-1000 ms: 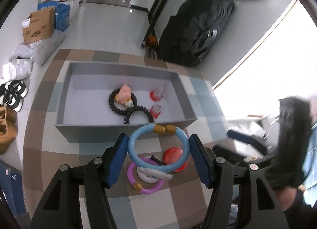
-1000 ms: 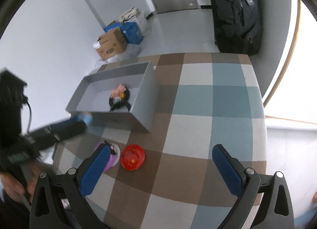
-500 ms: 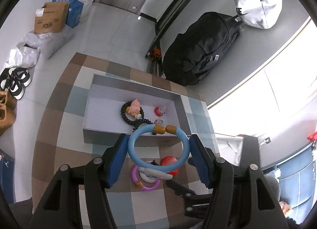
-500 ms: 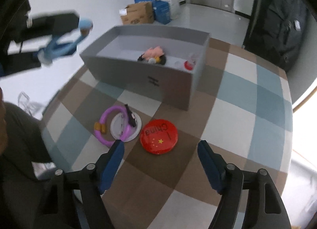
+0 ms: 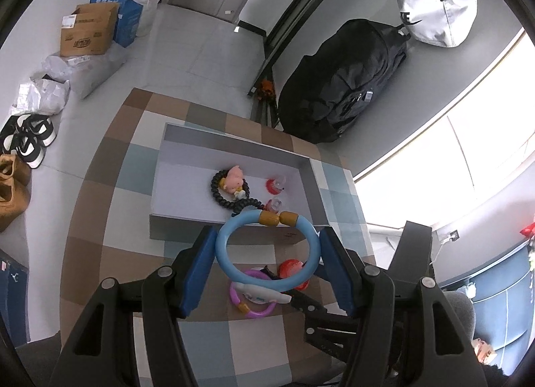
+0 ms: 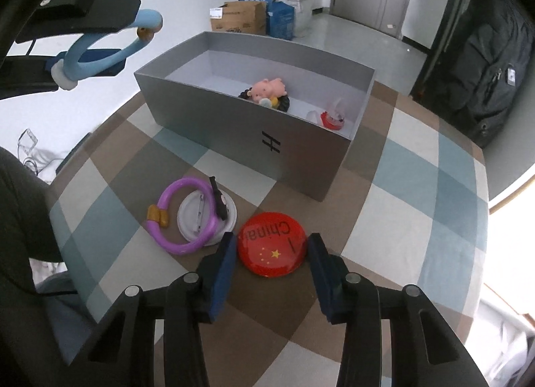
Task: Organize jewelry
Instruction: 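Grasp the red 'China' lid with the right tool while the left tool lifts the bangle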
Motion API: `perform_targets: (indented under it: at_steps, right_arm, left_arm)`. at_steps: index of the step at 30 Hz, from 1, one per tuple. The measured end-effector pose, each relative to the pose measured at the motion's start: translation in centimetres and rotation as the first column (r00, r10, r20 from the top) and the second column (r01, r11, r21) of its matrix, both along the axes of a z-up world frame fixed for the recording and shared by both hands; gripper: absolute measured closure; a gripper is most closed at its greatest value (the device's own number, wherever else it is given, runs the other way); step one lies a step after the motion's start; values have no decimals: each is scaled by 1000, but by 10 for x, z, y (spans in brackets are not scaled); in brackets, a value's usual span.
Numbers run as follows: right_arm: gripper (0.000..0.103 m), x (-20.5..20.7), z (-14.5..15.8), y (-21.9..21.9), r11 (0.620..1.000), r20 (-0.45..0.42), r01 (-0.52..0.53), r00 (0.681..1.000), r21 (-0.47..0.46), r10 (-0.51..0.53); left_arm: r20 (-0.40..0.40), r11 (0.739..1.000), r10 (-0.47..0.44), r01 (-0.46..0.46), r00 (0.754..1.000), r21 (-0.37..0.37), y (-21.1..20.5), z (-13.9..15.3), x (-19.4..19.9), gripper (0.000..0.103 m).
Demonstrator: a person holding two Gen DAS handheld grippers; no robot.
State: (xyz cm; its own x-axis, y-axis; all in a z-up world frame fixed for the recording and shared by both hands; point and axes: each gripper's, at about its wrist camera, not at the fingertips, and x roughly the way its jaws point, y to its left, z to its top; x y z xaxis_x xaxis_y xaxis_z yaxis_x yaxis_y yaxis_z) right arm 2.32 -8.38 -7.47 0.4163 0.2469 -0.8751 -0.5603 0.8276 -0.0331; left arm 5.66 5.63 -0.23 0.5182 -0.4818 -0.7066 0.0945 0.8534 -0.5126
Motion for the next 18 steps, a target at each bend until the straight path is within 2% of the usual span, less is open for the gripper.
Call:
perform_targets:
  at_steps: [9,18]
  right_arm:
    - [61,-3,5,-8,1000,-17,15,1000,21,-15]
    - [61,8,36,-30,978,-21,89,996,189,-86]
  left_arm:
    - [1,1000,6,-6,1000,1,1,0,0,45]
    - [26,1000,16,-17,1000,18,-3,4,0,45]
